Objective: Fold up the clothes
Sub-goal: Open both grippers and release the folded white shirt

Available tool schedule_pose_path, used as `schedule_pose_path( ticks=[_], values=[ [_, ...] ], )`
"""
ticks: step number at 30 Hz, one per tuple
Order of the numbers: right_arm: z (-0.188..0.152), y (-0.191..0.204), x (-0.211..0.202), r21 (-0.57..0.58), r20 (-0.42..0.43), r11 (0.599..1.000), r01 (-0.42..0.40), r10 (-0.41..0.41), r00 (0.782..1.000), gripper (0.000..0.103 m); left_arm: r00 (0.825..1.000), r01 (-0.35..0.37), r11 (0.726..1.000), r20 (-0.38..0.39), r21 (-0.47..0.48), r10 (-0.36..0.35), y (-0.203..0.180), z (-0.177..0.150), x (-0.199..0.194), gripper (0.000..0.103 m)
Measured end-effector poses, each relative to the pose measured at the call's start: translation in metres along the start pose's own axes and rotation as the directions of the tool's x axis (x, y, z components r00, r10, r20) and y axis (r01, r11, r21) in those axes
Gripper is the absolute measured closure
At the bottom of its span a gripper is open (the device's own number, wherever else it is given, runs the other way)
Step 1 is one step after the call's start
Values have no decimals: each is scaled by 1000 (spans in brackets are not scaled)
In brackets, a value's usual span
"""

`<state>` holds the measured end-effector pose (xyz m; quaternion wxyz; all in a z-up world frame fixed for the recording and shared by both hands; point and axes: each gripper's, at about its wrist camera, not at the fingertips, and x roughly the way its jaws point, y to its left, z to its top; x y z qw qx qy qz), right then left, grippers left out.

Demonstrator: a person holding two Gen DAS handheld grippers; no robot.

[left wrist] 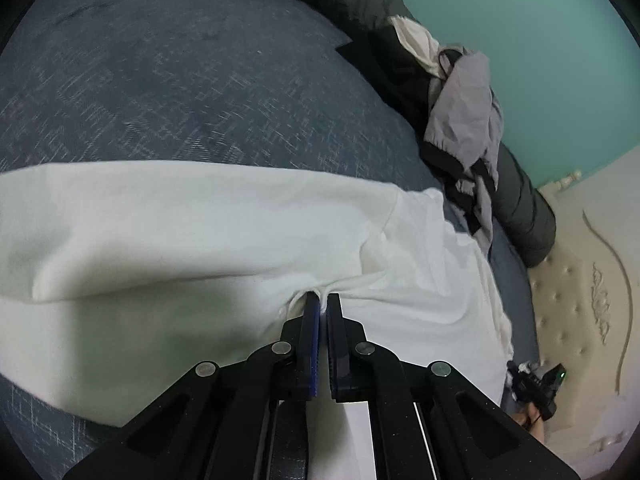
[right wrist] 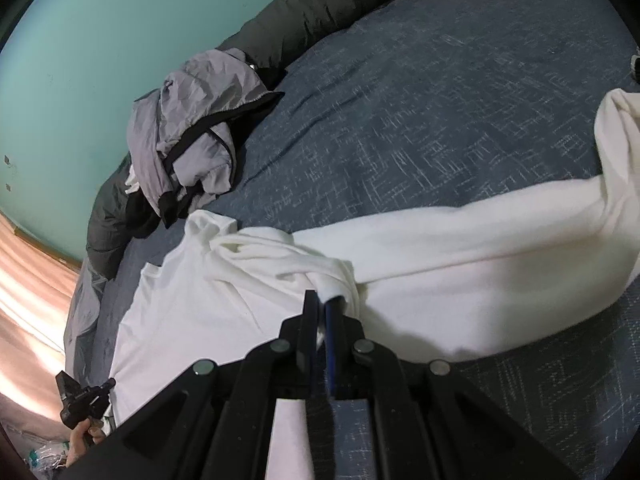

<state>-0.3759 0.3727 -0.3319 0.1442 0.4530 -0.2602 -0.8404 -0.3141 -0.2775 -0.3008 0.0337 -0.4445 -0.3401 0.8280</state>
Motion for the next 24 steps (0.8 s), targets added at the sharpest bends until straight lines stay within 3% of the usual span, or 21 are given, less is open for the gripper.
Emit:
schedule_pose_path(
  ticks=[8, 21, 24],
  values=[
    [-4, 0, 9, -23, -43, 999, 31, -32, 999, 100, 998, -34, 999, -59, 12, 35, 2, -3, 11, 97],
    [-15, -3, -15, -142, -100, 989, 39, -54, 994, 97, 990, -97, 993, -92, 69, 103, -10, -16, -23, 77],
    [-24, -11, -30, -132, -98, 991, 14, -27, 995, 96, 989, -113, 988, -83, 104, 122, -8, -23, -35, 67]
  ],
)
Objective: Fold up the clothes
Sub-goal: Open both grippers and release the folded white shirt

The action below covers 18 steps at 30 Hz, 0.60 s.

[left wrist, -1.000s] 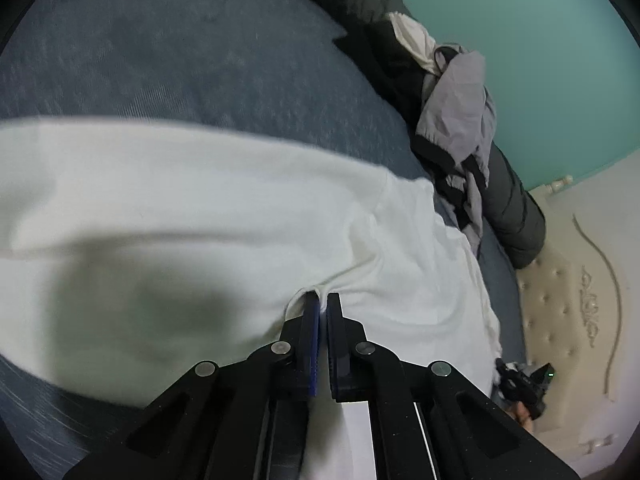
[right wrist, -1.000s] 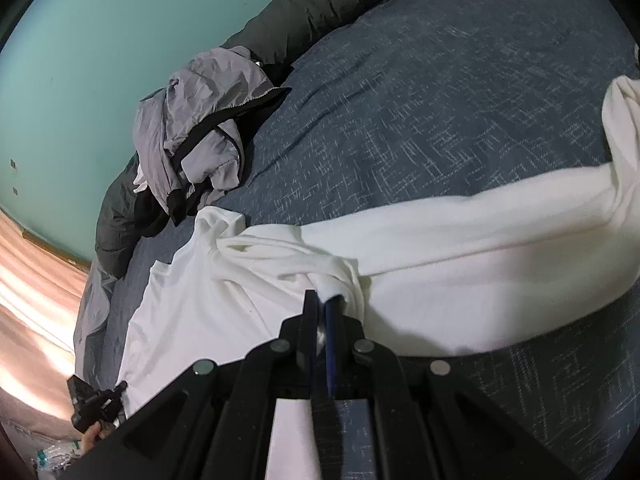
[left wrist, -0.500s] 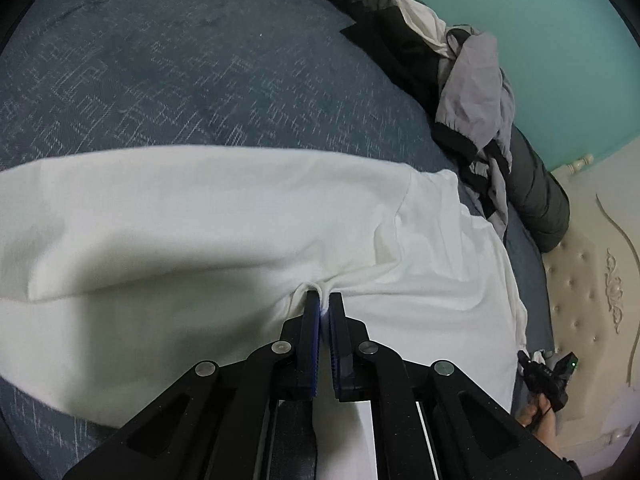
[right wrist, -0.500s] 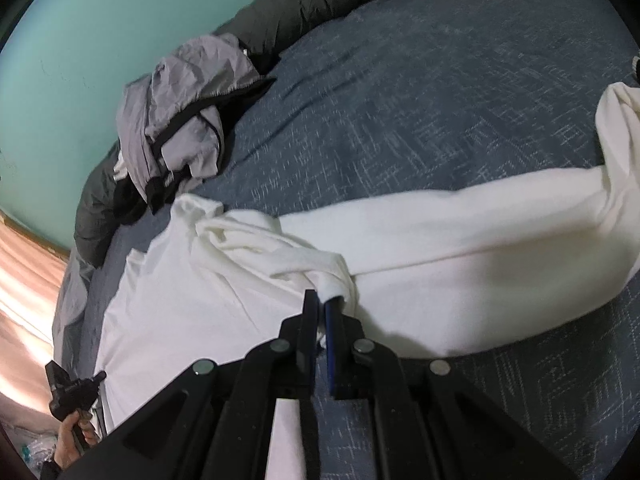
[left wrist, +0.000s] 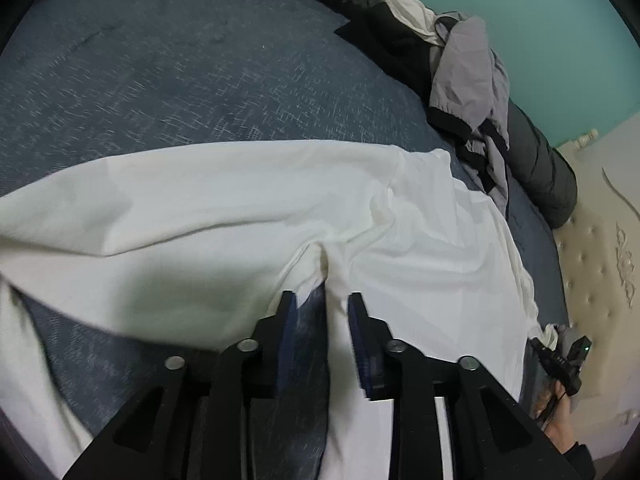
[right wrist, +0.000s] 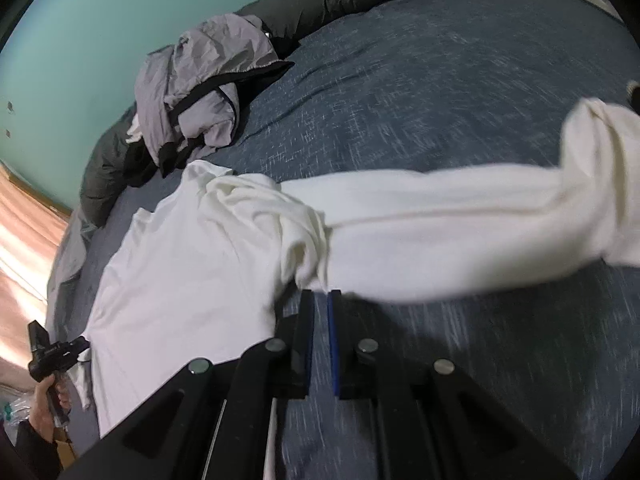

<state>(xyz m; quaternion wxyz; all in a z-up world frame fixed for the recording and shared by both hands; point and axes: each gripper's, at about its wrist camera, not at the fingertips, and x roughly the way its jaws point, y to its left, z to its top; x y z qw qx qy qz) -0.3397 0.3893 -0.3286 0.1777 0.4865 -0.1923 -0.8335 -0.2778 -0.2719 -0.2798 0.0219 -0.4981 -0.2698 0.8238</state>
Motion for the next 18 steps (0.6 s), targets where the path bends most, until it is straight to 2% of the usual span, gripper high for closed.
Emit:
schedule_pose_path(
  ticks=[2, 4, 7, 12, 18],
  values=[
    [-7, -4, -9, -4, 7, 1000, -13, 13, 1000, 94, 1000, -20, 1000, 2, 21, 20, 1, -3, -4, 65],
    [-7, -3, -13, -17, 15, 1000, -23, 23, 1000, 92, 1000, -9, 1000, 9, 30, 9, 1, -2, -8, 65],
    [-1, 4, -14, -41, 28, 999, -34, 36, 999, 83, 1000, -11, 997, 19, 71, 9, -12, 8, -8, 64],
    [27, 34, -3, -113, 49, 993, -44, 50, 998, 75, 1000, -2, 992, 9, 128, 1, -34, 33, 14, 63],
    [70, 64, 29, -161, 37, 987, -15, 22, 999, 72, 1000, 1, 976, -7, 217, 0, -76, 71, 55, 62]
  ],
)
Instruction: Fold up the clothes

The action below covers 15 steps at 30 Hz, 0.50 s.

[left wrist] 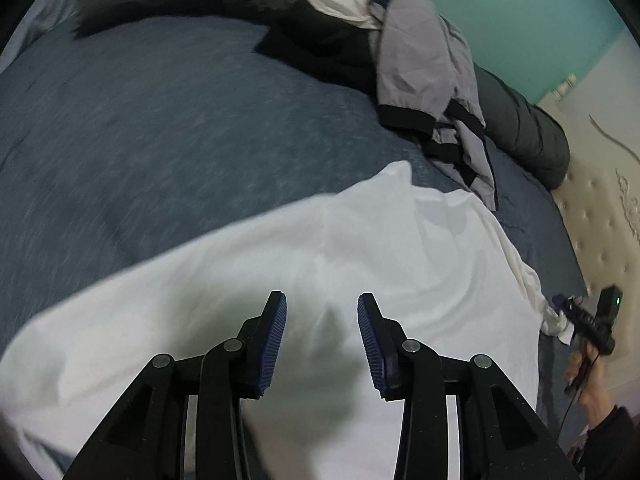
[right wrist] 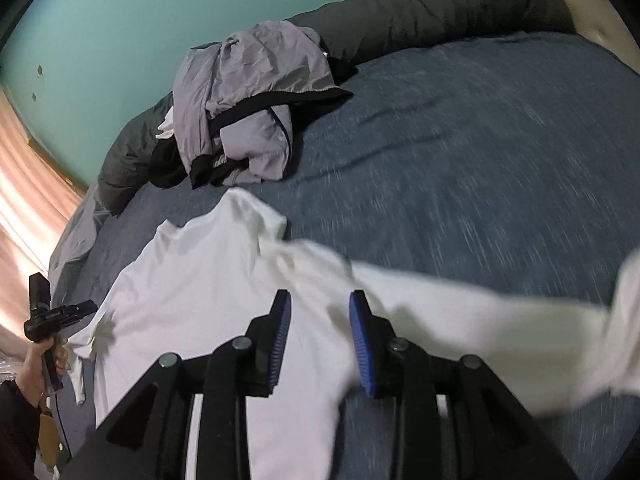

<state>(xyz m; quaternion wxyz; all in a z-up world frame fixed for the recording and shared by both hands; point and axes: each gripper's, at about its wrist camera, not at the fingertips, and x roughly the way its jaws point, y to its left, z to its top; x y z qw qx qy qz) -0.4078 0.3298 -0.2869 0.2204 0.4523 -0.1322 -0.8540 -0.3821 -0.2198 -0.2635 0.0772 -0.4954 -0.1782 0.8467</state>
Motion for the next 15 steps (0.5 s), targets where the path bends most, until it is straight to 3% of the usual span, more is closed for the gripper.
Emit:
schedule_pose_path(
  ticks=[7, 15],
  values=[
    [45, 22, 48, -57, -56, 997, 46, -49, 997, 72, 1000, -12, 998, 5, 58, 11, -25, 36, 39, 60],
    [66, 46, 107, -142, -180, 987, 69, -95, 979, 70, 1000, 1, 996, -17, 84, 0, -35, 64, 72, 51]
  ],
)
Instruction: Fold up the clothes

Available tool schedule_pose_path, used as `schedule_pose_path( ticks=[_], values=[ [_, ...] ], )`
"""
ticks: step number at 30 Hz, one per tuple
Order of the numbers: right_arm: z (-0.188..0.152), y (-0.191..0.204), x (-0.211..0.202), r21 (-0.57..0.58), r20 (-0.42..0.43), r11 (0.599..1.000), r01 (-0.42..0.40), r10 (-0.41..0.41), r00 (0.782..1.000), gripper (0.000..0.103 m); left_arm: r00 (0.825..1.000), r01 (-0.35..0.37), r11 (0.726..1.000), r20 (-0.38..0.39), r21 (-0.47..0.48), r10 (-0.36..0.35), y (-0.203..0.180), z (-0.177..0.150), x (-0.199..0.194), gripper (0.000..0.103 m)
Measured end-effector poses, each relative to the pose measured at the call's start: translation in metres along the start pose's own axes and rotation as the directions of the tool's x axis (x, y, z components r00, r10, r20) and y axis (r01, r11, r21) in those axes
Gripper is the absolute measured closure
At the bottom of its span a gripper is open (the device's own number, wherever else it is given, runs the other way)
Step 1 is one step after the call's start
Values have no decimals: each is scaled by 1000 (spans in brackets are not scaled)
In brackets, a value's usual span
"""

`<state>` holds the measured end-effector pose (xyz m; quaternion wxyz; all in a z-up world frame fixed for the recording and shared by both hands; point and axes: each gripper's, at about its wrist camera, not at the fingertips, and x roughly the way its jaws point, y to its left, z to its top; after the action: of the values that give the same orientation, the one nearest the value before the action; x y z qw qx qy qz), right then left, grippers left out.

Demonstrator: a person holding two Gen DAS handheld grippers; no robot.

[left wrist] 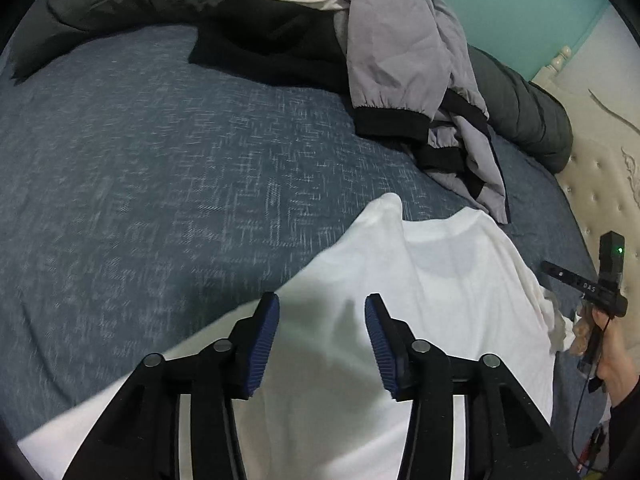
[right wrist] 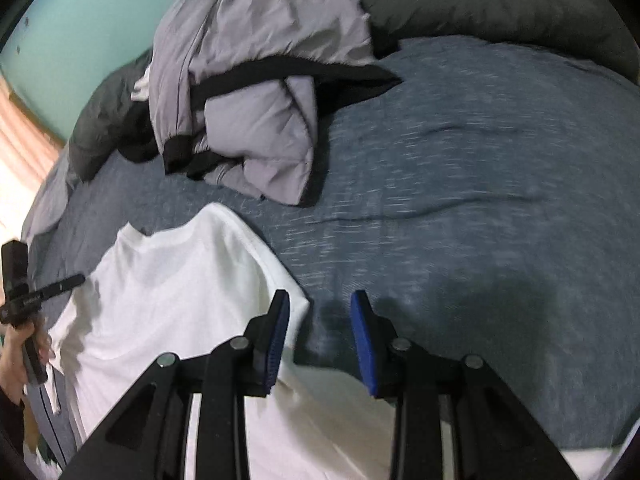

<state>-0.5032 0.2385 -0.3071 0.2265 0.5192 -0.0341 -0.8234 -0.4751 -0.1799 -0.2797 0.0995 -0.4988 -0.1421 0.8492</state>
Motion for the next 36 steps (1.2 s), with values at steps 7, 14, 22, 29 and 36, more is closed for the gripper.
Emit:
schedule_pose_path(
  ticks=[7, 14, 22, 29, 36],
  values=[
    [13, 16, 33, -74, -73, 997, 14, -19, 997, 69, 999, 17, 999, -32, 35, -16, -4, 13, 24, 48],
    [16, 38, 47, -200, -106, 980, 22, -44, 993, 88, 999, 10, 997, -48, 74, -7, -1, 16, 36, 50],
    [23, 36, 27, -226, -15, 971, 81, -87, 996, 100, 998, -34, 991, -43, 131, 40, -4, 17, 31, 94],
    [47, 27, 7, -239, 66, 951, 195, -184, 981, 101, 994, -113, 985, 21, 130, 112, -8, 39, 14, 95],
    [38, 19, 43, -226, -38, 955, 195, -208, 977, 101, 992, -123, 985, -16, 118, 126, -9, 43, 31, 97]
  ],
)
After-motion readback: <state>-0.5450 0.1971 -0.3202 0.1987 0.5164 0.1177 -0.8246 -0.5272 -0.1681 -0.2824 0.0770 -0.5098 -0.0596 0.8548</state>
